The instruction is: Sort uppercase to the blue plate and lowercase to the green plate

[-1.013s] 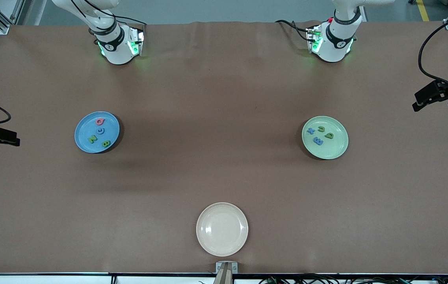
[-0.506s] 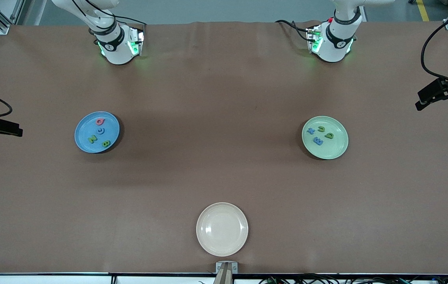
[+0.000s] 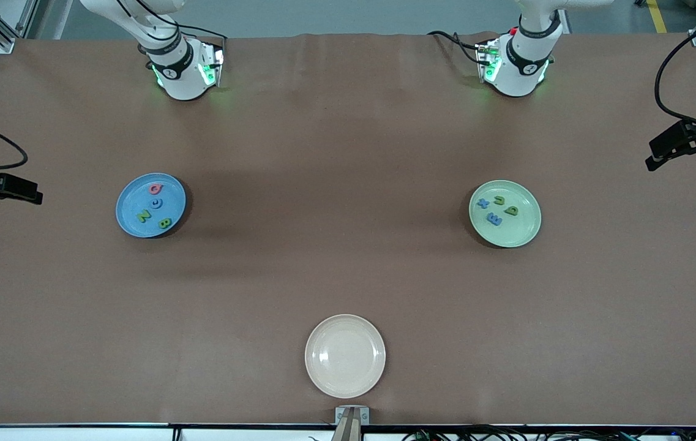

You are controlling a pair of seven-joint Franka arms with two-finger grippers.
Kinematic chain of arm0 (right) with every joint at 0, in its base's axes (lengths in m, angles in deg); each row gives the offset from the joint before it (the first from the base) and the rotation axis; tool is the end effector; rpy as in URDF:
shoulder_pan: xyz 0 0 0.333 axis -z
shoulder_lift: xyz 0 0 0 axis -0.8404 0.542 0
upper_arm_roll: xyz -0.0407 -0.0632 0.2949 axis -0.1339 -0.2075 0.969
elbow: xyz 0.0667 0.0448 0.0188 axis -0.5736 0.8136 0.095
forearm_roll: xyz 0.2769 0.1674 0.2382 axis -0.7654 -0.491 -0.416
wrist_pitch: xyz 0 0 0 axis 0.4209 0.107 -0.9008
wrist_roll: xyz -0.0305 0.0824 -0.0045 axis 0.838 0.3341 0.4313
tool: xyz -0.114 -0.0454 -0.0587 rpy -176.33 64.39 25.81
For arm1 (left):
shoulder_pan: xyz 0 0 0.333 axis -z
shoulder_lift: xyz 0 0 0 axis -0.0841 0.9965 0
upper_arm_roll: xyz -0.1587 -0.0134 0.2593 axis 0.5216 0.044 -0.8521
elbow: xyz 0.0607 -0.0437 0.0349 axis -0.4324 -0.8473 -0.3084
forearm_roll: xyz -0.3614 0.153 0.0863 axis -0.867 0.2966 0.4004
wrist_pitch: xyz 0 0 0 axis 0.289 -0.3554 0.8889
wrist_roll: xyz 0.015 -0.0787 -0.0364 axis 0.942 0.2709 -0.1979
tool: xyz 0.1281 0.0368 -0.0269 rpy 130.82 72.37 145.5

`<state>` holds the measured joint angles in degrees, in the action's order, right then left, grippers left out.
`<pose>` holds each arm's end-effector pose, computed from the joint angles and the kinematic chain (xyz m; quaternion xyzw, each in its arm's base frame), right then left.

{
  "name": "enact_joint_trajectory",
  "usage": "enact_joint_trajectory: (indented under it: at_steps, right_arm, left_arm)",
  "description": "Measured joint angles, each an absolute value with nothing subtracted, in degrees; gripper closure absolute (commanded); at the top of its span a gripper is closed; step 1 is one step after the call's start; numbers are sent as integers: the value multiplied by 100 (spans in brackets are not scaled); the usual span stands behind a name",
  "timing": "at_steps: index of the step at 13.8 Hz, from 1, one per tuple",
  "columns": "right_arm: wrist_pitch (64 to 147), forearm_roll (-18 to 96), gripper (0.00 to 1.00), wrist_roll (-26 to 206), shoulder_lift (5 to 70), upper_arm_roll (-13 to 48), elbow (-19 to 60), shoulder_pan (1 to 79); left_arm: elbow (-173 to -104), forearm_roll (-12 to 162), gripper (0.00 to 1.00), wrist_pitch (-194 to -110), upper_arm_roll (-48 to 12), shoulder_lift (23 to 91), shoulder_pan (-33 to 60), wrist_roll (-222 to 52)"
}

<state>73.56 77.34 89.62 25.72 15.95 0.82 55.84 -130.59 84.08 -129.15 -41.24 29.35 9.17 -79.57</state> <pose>0.6030 -0.0532 0.5469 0.9978 -0.0064 -0.0643 0.0168 0.5611 0.0079 0.5957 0.9992 0.0154 0.0360 0.0043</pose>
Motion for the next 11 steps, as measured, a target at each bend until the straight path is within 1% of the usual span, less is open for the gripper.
enact_joint_trajectory:
  at_steps: [2,5,8,11]
  right_arm:
    - [7397,7734,0,8962,2300,1586,338,5538]
    - [7398,7732,0,8962,2056,1531,486,5387]
    - [7398,7732,0,8961,1998,1464,518,5306]
    - [7398,7732,0,8969,1980,1448,520,5466]
  left_arm:
    - [-13059,8408,0,-12915,-4125,2935,918,-7957]
    - [-13056,8408,0,-12929,-4125,2935,918,-7957]
    - [-13049,8408,0,-12940,-4125,2935,917,-7957]
    - [-13045,8408,0,-12942,-4126,2935,918,-7957]
